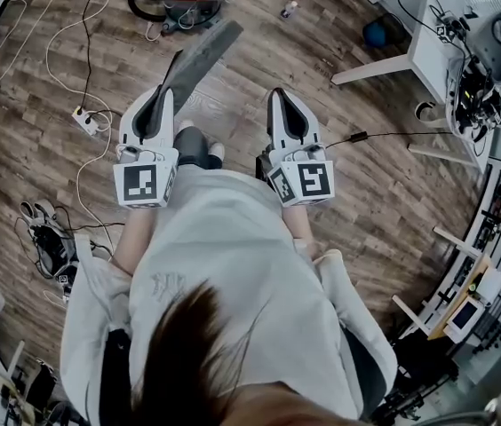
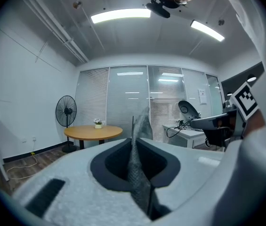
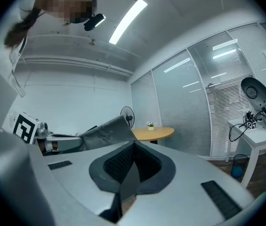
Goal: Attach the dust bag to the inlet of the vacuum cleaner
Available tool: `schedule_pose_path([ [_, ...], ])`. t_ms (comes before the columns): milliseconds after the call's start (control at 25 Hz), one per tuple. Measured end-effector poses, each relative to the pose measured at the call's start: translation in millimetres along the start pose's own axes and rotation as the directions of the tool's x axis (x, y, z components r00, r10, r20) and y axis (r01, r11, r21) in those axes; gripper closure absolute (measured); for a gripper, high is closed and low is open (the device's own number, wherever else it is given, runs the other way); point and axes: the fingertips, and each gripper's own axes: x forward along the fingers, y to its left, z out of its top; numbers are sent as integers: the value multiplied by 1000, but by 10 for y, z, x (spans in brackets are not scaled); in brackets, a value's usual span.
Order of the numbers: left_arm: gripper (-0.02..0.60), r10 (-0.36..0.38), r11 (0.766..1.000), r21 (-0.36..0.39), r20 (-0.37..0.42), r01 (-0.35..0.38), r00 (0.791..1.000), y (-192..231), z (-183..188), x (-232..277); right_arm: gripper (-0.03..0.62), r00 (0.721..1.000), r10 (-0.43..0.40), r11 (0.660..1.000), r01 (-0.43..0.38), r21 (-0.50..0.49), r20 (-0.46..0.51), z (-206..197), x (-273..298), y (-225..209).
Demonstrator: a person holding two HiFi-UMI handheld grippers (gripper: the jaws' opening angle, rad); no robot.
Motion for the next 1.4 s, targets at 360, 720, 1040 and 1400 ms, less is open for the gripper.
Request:
schedule_pose_path([
  [360,543,-31,999,-9,-26,31,999,289,-37,366,591,999,-33,999,34,34,-13,-15,413,-140],
  [720,543,-92,996,-2,-56,92,994,969,66,1118,591,996,-85,994,84,69,11,218,1365,-277],
  [1040,543,-104,995,2,-49,104,993,1519,119,1595,591,995,-99,994,98,54,21,326,1956,-229],
  [1400,543,-54,998,-24,-80,52,995,1889,37,1849,591,998,-66,997,66,45,8,346,2372,-266],
])
